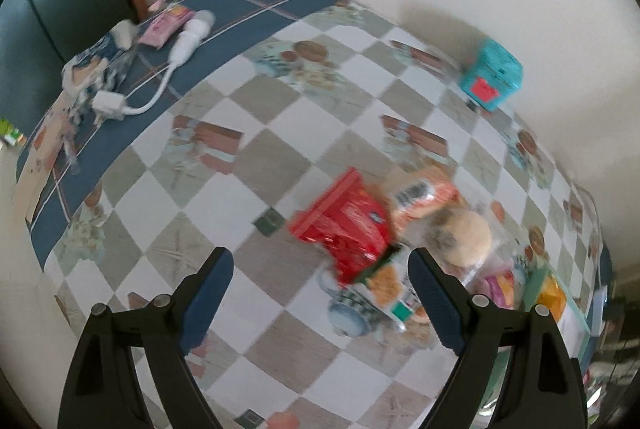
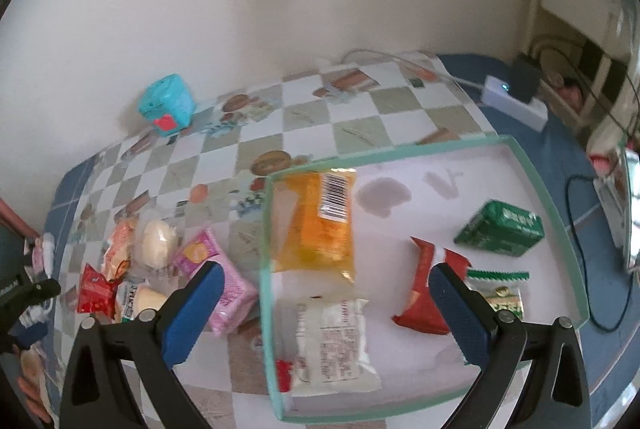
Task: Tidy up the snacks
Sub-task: 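Withdraw both tools from the tray back over the snack pile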
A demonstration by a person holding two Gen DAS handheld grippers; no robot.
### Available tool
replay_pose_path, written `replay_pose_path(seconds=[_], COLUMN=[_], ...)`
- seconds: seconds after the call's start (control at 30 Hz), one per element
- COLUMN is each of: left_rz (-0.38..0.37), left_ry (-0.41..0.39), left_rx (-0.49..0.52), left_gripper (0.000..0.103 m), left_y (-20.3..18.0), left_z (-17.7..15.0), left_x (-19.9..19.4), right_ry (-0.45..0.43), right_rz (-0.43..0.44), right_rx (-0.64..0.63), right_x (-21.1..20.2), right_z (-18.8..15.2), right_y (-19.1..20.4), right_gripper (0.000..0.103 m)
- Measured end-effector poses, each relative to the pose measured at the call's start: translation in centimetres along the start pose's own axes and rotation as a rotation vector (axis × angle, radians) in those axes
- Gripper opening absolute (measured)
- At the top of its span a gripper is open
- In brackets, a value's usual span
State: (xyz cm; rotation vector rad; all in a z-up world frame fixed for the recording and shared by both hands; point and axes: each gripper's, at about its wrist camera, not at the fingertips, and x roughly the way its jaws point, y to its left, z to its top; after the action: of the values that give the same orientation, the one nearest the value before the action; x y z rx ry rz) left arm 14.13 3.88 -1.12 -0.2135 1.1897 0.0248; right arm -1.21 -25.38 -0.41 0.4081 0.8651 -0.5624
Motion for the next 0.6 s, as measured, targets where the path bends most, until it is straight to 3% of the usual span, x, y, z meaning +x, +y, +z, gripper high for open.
replay_pose_path(seconds=[0.13, 0.5, 0.6], left_rz=[-0.001, -0.018, -0.031], left_ry=[0.015, 0.054, 0.057], left_rx=[-0.047, -0.110, -0.114], left_gripper=[0.089, 0.089, 0.089], left_y=[2.1, 5.1, 5.2], left_z=[0.7, 2.2, 2.5], left_x=[0.6, 2.8, 3.3], right_ry=[-0.011, 0.060, 0.084], right_rz=[0.023, 0.124, 0.100], right_rx=[-0.058, -0.133, -0.138], right_x=[-0.1, 2.8, 4.2], right_z=[0.2, 0.7, 0.6], right_y=[2.5, 9.0, 9.6], right_gripper=[0.103, 0.103, 0.103])
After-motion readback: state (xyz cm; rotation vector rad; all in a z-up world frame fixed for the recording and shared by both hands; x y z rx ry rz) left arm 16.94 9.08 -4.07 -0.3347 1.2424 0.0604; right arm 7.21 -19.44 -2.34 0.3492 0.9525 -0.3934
